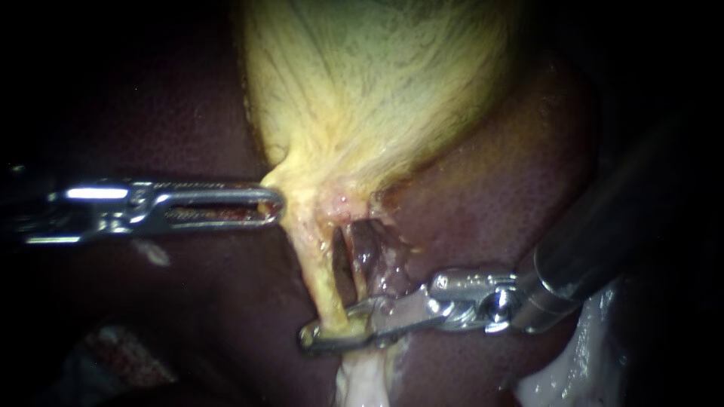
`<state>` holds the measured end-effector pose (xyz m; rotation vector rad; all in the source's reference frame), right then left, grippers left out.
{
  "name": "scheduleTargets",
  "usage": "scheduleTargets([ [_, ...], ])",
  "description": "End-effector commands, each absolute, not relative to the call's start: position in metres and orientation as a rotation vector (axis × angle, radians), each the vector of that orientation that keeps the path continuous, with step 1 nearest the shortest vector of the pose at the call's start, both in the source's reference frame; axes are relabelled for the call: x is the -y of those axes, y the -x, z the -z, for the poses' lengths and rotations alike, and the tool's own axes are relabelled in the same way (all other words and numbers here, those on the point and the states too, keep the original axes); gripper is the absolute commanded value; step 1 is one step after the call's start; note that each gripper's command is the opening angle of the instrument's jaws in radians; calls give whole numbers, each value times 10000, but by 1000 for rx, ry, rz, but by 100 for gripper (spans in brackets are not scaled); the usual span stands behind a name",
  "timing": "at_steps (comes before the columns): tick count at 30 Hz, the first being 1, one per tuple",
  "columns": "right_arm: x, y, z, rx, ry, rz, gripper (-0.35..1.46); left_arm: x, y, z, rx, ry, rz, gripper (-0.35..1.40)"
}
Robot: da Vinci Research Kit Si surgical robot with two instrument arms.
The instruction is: Going back first clip left tube
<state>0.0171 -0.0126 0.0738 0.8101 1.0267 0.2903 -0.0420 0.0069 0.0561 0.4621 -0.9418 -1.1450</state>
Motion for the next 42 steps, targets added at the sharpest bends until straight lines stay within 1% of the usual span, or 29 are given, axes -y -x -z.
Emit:
scheduleTargets([
  [1, 126, -171, -738, -1026, -811, -290, -35, -69, 420, -561, 942, -462, 1145, -35],
  [9, 127, -170, -737, -1023, -811, -288, -35, -68, 420, -560, 942, -462, 1145, -35],
  [12, 128, -170, -735, -1031, -792, -264, 6, -67, 420, -559, 942, -462, 1145, -35],
  [13, 128, -171, -733, -1051, -763, -227, 18, -67, 419, -558, 942, -462, 1145, -35],
  [14, 128, -171, -732, -1061, -745, -204, 34, -67, 419, -558, 942, -462, 1145, -35],
  [18, 124, -174, -726, -1107, -688, -145, 51, -67, 418, -558, 942, -462, 1145, -35],
  [21, 121, -175, -723, -1142, -627, -116, 58, -67, 418, -558, 942, -463, 1145, -35],
  [23, 117, -177, -722, -1156, -546, -100, 60, -67, 418, -557, 942, -463, 1145, -35],
  [25, 116, -176, -720, -1160, -508, -92, 60, -67, 418, -557, 942, -463, 1145, -35],
  [28, 114, -173, -719, -1170, -466, -46, 60, -67, 417, -556, 942, -463, 1145, -35],
  [35, 111, -166, -715, -1175, -446, -26, 60, -67, 417, -555, 942, -463, 1145, -35],
  [42, 112, -138, -706, -1180, -457, -16, 60, -67, 417, -555, 942, -463, 1145, -35],
])
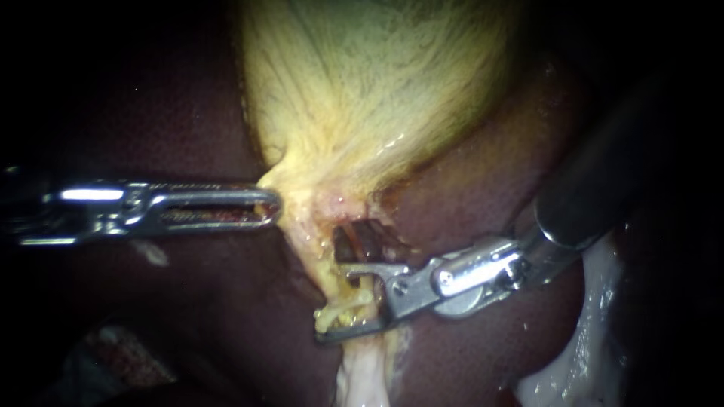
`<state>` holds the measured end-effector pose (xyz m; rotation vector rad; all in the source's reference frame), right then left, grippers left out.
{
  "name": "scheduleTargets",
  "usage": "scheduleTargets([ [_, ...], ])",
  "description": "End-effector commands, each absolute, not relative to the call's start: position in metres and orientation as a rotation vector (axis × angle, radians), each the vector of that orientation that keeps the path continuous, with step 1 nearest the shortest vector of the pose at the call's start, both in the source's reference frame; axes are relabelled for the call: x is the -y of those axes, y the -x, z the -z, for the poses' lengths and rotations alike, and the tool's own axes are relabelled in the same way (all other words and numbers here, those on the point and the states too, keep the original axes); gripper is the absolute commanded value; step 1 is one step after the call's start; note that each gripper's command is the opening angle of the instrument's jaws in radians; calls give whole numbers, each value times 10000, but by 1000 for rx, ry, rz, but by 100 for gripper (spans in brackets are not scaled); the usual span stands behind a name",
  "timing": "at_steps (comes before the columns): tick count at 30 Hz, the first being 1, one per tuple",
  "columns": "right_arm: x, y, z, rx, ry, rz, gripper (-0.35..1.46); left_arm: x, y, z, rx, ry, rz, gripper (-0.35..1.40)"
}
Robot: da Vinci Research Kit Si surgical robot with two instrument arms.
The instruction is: Going back first clip left tube
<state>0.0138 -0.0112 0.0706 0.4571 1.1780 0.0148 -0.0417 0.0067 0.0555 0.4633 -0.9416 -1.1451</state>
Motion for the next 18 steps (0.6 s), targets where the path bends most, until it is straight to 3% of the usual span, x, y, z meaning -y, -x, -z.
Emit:
scheduleTargets([
  [1, 111, -134, -703, -1181, -460, -15, 60, -67, 417, -556, 942, -464, 1145, -35],
  [9, 95, -84, -668, -1185, -468, -27, 60, -68, 416, -559, 942, -464, 1144, -35],
  [18, 70, -41, -636, -1173, -399, -50, 60, -69, 416, -562, 942, -464, 1144, -35],
])
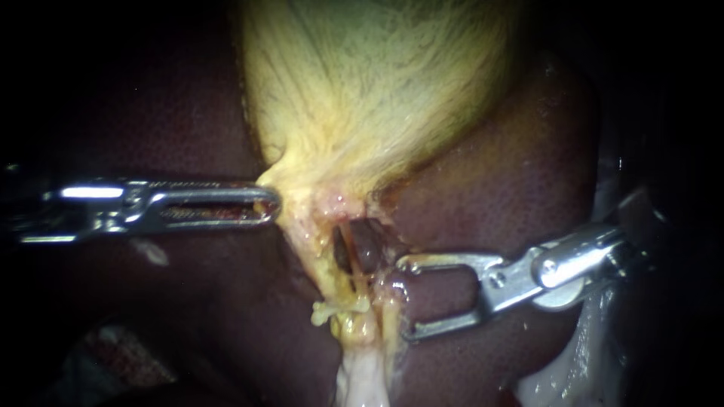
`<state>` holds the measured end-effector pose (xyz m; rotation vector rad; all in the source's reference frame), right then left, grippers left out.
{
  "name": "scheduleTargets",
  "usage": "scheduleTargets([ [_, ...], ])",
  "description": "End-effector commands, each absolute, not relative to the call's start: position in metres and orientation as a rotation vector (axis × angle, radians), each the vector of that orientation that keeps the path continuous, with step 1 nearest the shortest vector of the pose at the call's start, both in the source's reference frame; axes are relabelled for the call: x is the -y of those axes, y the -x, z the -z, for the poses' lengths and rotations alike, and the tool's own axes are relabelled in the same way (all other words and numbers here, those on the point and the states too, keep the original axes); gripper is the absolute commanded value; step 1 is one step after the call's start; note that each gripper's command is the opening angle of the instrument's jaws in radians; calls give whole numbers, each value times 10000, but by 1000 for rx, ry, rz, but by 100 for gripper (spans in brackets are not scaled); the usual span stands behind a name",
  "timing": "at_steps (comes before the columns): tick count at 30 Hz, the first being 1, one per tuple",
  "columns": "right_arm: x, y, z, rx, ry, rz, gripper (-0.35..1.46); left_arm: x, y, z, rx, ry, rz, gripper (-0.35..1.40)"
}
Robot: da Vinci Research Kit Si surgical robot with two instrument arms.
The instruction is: Going back first clip left tube
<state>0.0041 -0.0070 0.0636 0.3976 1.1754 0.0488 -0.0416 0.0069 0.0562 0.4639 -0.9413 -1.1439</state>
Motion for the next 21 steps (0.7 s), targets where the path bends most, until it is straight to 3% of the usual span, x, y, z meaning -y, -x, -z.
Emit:
scheduleTargets([
  [1, 67, -38, -634, -1172, -389, -48, 60, -70, 416, -563, 942, -464, 1144, -35],
  [12, 51, -23, -622, -1164, -336, -33, 60, -69, 419, -574, 943, -459, 1143, -35],
  [21, 52, -22, -621, -1166, -333, -28, 60, -59, 446, -619, 919, -452, 1126, -35],
])
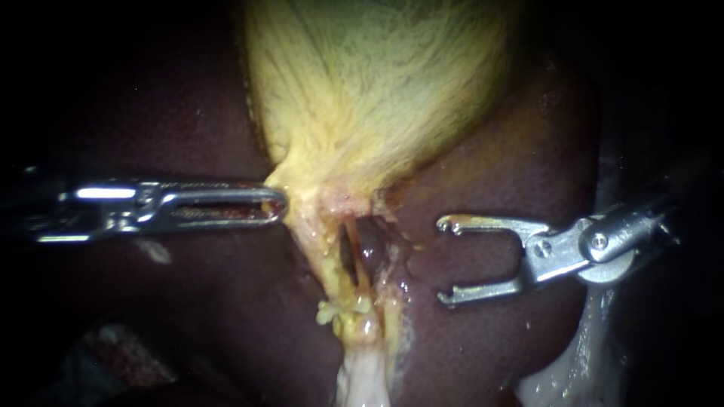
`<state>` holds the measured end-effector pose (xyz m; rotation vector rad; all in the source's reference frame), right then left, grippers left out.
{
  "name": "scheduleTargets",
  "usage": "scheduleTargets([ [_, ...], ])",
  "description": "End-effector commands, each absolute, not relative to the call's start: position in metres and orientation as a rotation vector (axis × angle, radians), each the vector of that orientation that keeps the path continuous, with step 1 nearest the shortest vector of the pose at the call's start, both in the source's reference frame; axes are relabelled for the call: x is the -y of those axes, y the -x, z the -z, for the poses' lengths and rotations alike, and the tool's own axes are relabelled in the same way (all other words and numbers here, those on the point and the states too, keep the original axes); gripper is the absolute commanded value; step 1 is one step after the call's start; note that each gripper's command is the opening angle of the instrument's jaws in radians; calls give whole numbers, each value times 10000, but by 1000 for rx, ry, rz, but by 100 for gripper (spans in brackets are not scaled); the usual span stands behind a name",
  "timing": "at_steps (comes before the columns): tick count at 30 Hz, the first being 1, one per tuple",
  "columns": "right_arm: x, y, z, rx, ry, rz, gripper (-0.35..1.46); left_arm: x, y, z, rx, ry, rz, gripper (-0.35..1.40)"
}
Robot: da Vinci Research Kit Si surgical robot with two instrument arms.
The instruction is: Going back first clip left tube
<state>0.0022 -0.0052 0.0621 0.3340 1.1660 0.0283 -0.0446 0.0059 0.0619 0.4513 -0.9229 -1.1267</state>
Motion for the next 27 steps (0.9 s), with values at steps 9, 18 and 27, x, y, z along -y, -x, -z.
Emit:
scheduleTargets([
  [9, 52, -16, -617, -1168, -332, -20, 60, -56, 477, -642, 900, -465, 1110, -35],
  [18, 51, -15, -614, -1169, -331, -16, 60, -55, 479, -643, 900, -465, 1110, -35],
  [27, 51, -15, -613, -1169, -331, -17, 60, -55, 479, -643, 900, -465, 1110, -35],
])
